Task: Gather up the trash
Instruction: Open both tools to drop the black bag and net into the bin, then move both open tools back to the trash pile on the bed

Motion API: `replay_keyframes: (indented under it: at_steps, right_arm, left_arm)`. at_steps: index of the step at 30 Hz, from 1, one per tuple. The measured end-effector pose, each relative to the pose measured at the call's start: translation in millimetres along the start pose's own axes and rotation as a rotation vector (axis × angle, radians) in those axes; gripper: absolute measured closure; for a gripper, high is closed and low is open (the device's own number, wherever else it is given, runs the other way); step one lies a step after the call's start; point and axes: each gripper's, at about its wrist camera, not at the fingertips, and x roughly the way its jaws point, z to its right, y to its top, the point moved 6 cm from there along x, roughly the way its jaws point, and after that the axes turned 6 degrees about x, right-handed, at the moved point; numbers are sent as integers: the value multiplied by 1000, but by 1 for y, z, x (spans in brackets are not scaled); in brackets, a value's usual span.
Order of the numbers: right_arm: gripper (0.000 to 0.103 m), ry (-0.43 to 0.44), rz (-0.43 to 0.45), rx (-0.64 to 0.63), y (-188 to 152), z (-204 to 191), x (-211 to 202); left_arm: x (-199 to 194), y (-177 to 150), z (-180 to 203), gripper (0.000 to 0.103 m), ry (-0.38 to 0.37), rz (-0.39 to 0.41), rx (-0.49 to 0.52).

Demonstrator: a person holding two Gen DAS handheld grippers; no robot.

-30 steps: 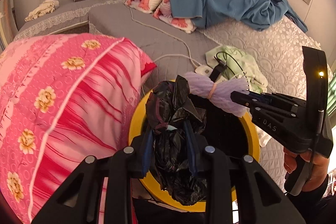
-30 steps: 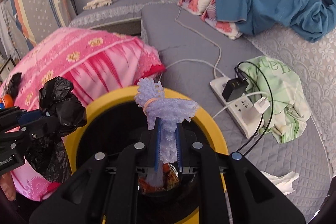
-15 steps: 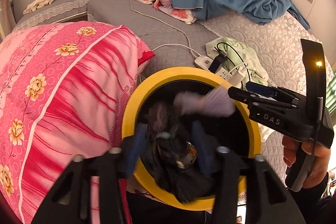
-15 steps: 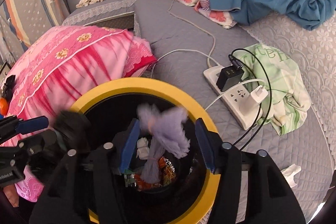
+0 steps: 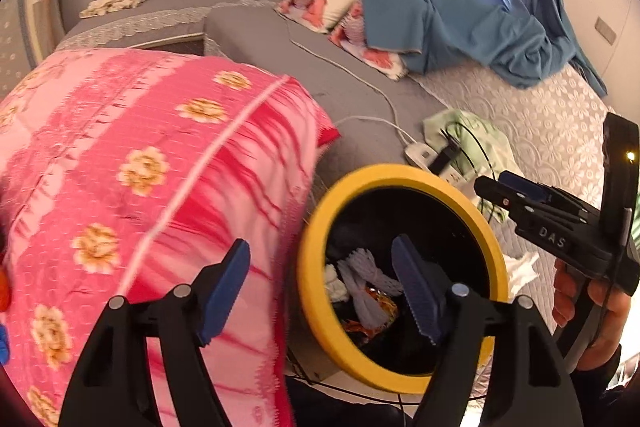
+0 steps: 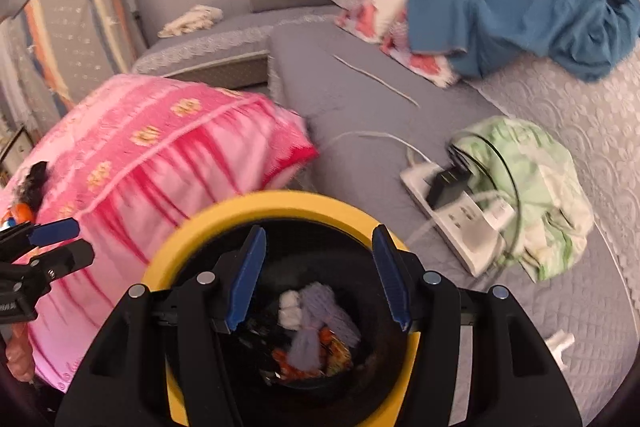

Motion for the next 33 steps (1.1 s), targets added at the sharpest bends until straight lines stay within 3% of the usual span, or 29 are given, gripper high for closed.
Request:
replay_keyframes:
  at_steps: [15,21,33]
  right_arm:
    - [49,283,35,-251,15,-162,-11]
    - [47,390,14,-328,7,-218,-13]
    - [45,542,-104,-495,-39,-323,-5]
  left_arm:
    - [-108,-8,-100,33,213,155,-122]
    - [-147,-37,-148,33,344,178,-189]
    - [-194,-111,-226,33,491,144,-354]
